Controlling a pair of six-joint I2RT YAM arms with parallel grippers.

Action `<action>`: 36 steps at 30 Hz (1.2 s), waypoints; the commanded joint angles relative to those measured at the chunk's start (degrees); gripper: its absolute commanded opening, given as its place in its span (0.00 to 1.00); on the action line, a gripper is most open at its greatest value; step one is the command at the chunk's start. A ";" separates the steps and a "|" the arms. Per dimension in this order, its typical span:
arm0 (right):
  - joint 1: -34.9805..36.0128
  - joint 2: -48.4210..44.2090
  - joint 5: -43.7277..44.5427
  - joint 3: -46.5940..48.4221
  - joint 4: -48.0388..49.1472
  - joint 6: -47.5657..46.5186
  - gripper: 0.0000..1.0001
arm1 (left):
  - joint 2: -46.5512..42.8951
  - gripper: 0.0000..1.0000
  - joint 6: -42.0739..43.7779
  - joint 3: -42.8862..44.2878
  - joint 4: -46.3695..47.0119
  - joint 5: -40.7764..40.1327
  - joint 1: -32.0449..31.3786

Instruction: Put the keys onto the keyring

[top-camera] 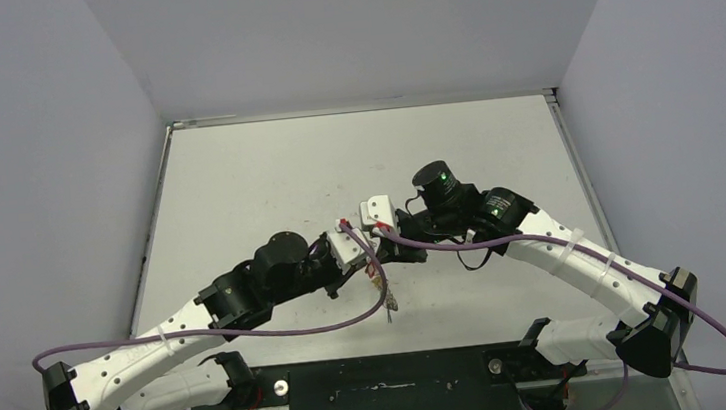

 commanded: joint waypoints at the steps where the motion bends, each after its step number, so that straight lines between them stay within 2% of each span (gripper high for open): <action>1: 0.48 -1.88 -3.03 0.83 4.40 0.50 0.00 | -0.79 0.00 -1.58 -0.87 -1.44 -4.69 0.07; 19: 0.30 -3.24 -2.23 -1.77 9.94 7.04 0.00 | -2.50 0.00 -7.68 -3.10 0.49 -7.65 0.07; 25: -0.67 -4.65 1.20 -3.13 9.96 9.05 0.00 | -6.54 0.01 -11.51 -6.78 3.14 -10.15 0.05; 29: -2.94 -7.27 3.36 -6.28 11.69 12.10 0.00 | -8.45 0.29 -19.83 -8.80 2.76 -16.25 0.15; 36: -9.76 -12.24 1.32 -11.62 15.77 17.04 0.00 | -7.12 0.48 -33.41 -13.12 0.82 -15.80 0.54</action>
